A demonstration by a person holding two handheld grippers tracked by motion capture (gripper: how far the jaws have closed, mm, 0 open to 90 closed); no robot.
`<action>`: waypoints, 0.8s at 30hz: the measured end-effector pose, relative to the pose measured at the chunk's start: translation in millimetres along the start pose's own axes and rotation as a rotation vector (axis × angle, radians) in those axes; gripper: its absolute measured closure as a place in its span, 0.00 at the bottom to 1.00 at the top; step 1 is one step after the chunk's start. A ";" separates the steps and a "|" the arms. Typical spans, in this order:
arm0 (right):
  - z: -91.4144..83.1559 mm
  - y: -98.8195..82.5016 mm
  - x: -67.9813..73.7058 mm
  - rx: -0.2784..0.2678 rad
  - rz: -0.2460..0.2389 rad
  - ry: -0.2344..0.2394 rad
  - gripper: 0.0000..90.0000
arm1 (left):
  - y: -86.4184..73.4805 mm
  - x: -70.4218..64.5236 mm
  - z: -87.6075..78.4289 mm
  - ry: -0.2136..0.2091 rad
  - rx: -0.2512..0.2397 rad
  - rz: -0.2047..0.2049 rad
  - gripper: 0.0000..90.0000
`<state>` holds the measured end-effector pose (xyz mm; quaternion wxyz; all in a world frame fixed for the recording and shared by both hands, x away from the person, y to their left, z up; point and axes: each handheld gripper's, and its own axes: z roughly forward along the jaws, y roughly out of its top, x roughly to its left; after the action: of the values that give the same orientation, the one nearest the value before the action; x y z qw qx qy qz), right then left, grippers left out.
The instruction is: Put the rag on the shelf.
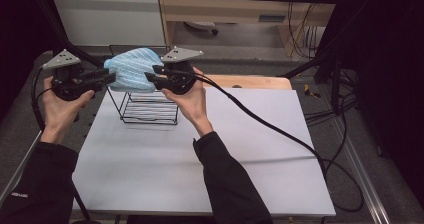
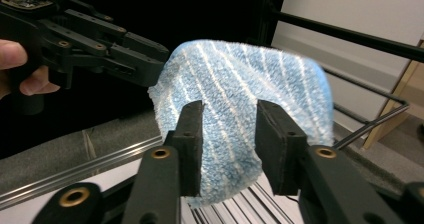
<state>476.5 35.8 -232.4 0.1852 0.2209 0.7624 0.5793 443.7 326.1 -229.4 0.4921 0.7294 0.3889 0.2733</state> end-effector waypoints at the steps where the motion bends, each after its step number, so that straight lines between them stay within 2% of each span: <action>1: -1.8 1.2 -0.4 -0.001 0.001 -0.003 0.67 | 1.1 -0.1 -1.8 0.003 -0.004 -0.003 0.70; 7: -10.6 6.6 -2.9 0.015 0.029 -0.025 0.51 | 5.9 1.7 -11.3 0.030 -0.013 -0.022 0.59; 11: -17.0 5.6 -4.8 0.023 0.054 -0.019 0.37 | 3.2 2.2 -16.9 0.040 0.014 -0.022 0.49; 13: -21.8 2.6 -8.2 0.032 0.076 -0.017 0.32 | -1.3 2.2 -20.4 0.042 0.019 -0.021 0.44; 16: -30.1 -2.5 -12.1 0.050 0.067 -0.037 0.25 | -9.9 2.1 -24.0 0.042 0.037 -0.015 0.36; 24: -54.1 -21.3 -22.3 0.078 0.081 -0.040 0.09 | -37.4 -5.1 -24.4 0.035 0.101 0.007 0.21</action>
<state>463.4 -24.7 -238.3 0.1679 0.2702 0.7708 0.5519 410.6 342.1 -255.4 0.4467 0.7497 0.4083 0.2678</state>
